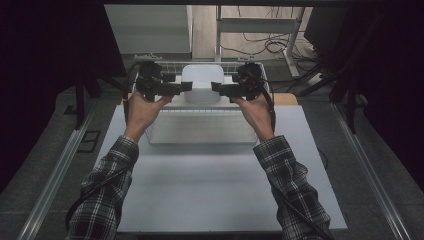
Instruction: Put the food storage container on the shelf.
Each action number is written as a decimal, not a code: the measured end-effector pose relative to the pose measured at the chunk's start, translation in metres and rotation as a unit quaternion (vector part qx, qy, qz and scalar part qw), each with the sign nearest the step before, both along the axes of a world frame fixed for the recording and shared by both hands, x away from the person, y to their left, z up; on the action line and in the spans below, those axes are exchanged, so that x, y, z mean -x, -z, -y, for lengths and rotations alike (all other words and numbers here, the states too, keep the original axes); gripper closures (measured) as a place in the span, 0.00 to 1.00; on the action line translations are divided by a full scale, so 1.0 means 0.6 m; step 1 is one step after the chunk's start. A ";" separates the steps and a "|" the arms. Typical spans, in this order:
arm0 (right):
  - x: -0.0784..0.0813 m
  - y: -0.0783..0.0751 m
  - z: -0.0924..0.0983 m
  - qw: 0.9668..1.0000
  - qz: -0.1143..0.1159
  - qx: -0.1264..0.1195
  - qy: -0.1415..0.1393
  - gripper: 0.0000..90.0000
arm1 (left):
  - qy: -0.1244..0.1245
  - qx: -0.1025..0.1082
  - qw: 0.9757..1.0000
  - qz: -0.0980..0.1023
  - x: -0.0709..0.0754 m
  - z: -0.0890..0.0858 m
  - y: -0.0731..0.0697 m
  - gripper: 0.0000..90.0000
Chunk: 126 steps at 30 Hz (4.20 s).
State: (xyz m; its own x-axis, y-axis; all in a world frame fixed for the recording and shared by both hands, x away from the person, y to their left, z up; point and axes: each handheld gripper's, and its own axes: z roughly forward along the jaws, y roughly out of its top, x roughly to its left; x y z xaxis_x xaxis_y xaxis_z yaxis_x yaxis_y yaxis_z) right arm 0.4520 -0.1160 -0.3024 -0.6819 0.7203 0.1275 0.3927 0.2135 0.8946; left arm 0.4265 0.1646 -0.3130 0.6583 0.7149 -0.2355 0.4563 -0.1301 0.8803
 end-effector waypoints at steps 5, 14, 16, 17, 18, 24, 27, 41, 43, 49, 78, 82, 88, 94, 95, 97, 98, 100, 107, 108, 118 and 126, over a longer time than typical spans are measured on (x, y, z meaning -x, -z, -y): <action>0.021 0.011 0.000 0.999 0.019 0.027 -0.016 0.07 | 0.026 -0.011 0.999 0.018 0.021 0.006 0.016 0.12; 0.052 0.032 0.007 0.998 0.026 0.042 -0.034 0.05 | 0.054 -0.036 0.997 0.042 0.057 0.010 0.034 0.09; 0.056 0.034 0.007 0.998 0.025 0.043 -0.036 0.05 | 0.058 -0.041 0.996 0.046 0.065 0.012 0.040 0.09; 0.059 0.035 0.008 0.998 0.025 0.045 -0.037 0.04 | 0.061 -0.041 0.996 0.047 0.070 0.012 0.045 0.09; 0.063 0.038 0.009 0.998 0.026 0.046 -0.038 0.04 | 0.062 -0.041 0.996 0.048 0.072 0.013 0.048 0.08; 0.082 0.049 0.009 0.997 0.032 0.054 -0.050 0.04 | 0.070 -0.038 0.996 0.044 0.092 0.016 0.075 0.07; 0.090 0.056 0.009 0.996 0.034 0.059 -0.055 0.04 | 0.074 -0.040 0.996 0.041 0.101 0.018 0.087 0.07; 0.127 0.095 0.022 0.995 0.033 0.057 -0.075 0.02 | 0.089 -0.035 0.995 0.025 0.144 0.019 0.147 0.05; 0.132 0.103 0.024 0.995 0.032 0.057 -0.078 0.01 | 0.088 -0.037 0.995 0.024 0.149 0.020 0.157 0.05; 0.150 0.132 0.030 0.994 0.027 0.059 -0.090 0.00 | 0.096 -0.042 0.994 0.019 0.167 0.027 0.183 0.05; 0.208 0.217 0.085 0.995 0.005 0.065 -0.072 0.00 | 0.076 -0.032 0.997 -0.007 0.233 0.002 0.267 0.06; 0.216 0.226 0.092 0.995 0.001 0.069 -0.071 0.00 | 0.072 -0.034 0.997 -0.005 0.245 -0.002 0.270 0.07; 0.227 0.242 0.103 0.995 -0.002 0.077 -0.068 0.00 | 0.070 -0.041 0.997 -0.009 0.257 -0.001 0.286 0.07; 0.236 0.254 0.109 0.994 -0.001 0.080 -0.068 0.00 | 0.073 -0.044 0.996 -0.017 0.265 0.003 0.301 0.07; 0.238 0.255 0.109 0.994 -0.002 0.082 -0.068 0.00 | 0.072 -0.046 0.996 -0.017 0.267 0.003 0.303 0.07; 0.241 0.260 0.110 0.994 -0.002 0.084 -0.068 0.00 | 0.072 -0.047 0.996 -0.018 0.270 0.003 0.306 0.07; 0.243 0.262 0.110 0.994 -0.003 0.085 -0.068 0.00 | 0.072 -0.046 0.996 -0.020 0.271 0.002 0.308 0.07; 0.246 0.267 0.111 0.994 -0.005 0.087 -0.068 0.00 | 0.069 -0.045 0.996 -0.020 0.274 0.000 0.311 0.07; 0.260 0.276 0.117 0.994 -0.007 0.092 -0.065 0.00 | 0.059 -0.041 0.997 -0.023 0.285 -0.014 0.319 0.07; 0.261 0.276 0.118 0.994 -0.006 0.092 -0.065 0.00 | 0.058 -0.041 0.997 -0.023 0.286 -0.015 0.320 0.07; 0.279 0.284 0.141 0.994 -0.008 0.099 -0.052 0.00 | 0.051 -0.052 0.997 -0.032 0.307 -0.029 0.331 0.07; 0.294 0.291 0.160 0.993 -0.009 0.109 -0.042 0.00 | 0.040 -0.054 0.997 -0.037 0.325 -0.046 0.338 0.06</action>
State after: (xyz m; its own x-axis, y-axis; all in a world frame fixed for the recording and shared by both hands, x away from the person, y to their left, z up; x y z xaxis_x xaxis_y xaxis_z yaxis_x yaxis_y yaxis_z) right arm 0.2758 -0.2122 -0.4768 -0.7392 0.6734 -0.0121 0.3811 0.4330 0.8169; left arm 0.2315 0.1924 -0.5157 0.6972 0.6851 -0.2111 0.5048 -0.2601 0.8231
